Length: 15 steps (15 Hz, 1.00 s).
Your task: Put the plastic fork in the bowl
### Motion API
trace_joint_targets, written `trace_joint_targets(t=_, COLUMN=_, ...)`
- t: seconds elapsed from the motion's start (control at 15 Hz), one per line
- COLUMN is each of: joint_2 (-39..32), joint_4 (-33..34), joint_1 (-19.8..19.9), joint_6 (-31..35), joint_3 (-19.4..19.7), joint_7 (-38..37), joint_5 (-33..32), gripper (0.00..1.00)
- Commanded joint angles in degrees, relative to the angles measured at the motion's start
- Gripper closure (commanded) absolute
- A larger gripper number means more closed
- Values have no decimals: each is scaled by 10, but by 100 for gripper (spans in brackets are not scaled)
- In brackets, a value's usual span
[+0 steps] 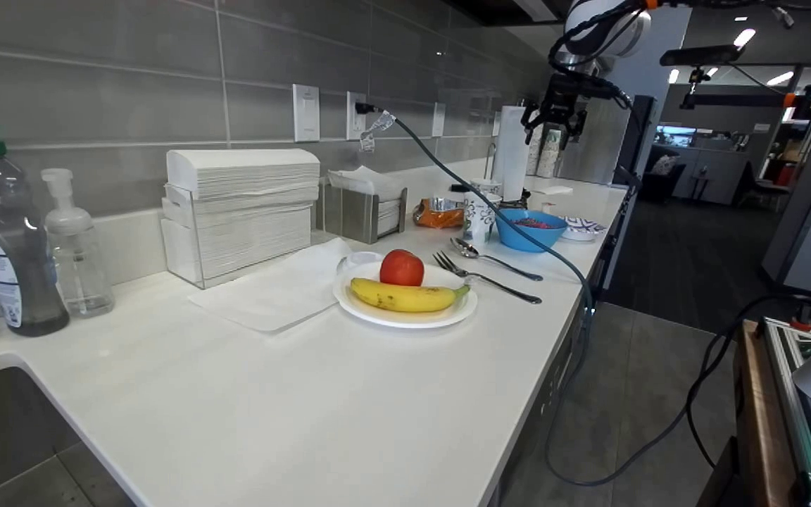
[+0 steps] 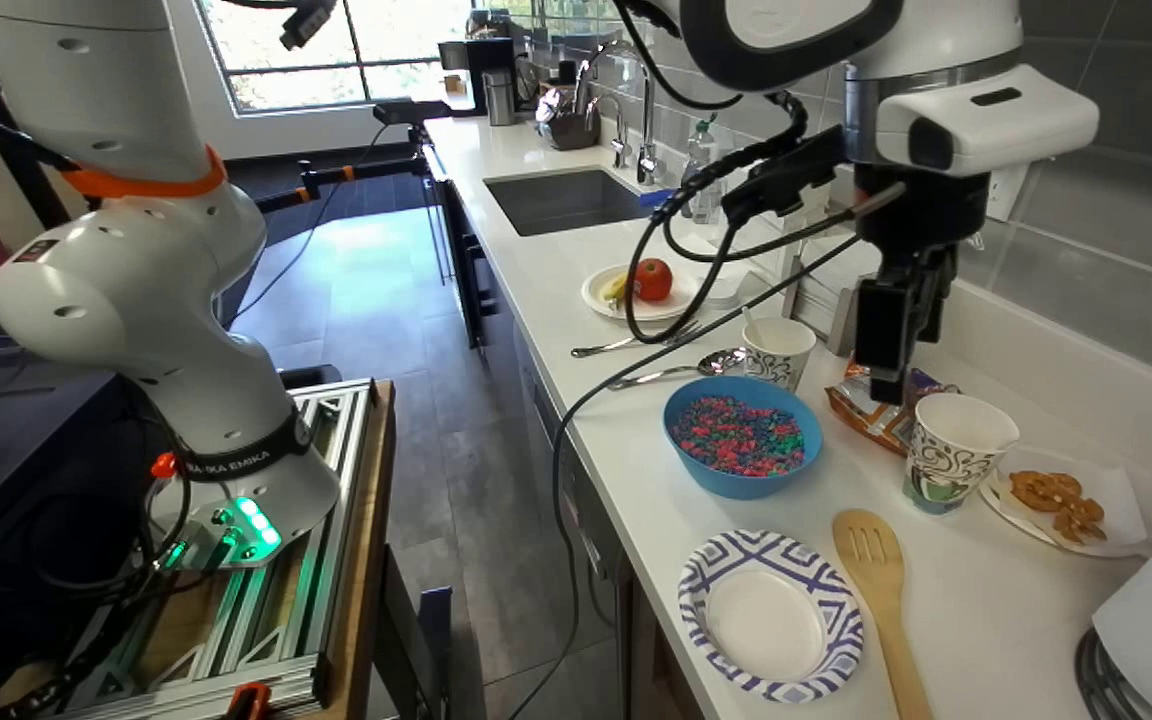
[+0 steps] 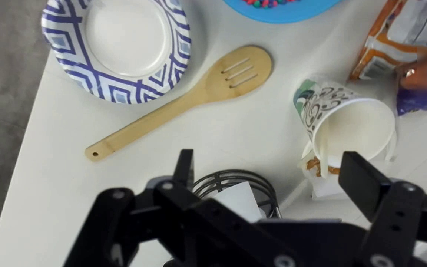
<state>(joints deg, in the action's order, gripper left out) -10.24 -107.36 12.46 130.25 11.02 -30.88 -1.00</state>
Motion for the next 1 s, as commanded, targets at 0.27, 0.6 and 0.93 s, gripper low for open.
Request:
trace_joint_targets(t=0.27, joint_2=-175, joint_4=215, joint_1=-3, joint_6=-45, joint_3=14, joint_7=-126, joint_5=76, gripper=0)
trace_joint_targets(t=0.6, joint_2=-187, joint_4=221, joint_1=-4, joint_6=-46, joint_3=16, joint_7=-120, joint_5=69, gripper=0)
trace_joint_targets(t=0.93, joint_2=-206, joint_4=249, joint_1=2, joint_6=-50, joint_3=13, joint_7=-124, joint_5=81, gripper=0)
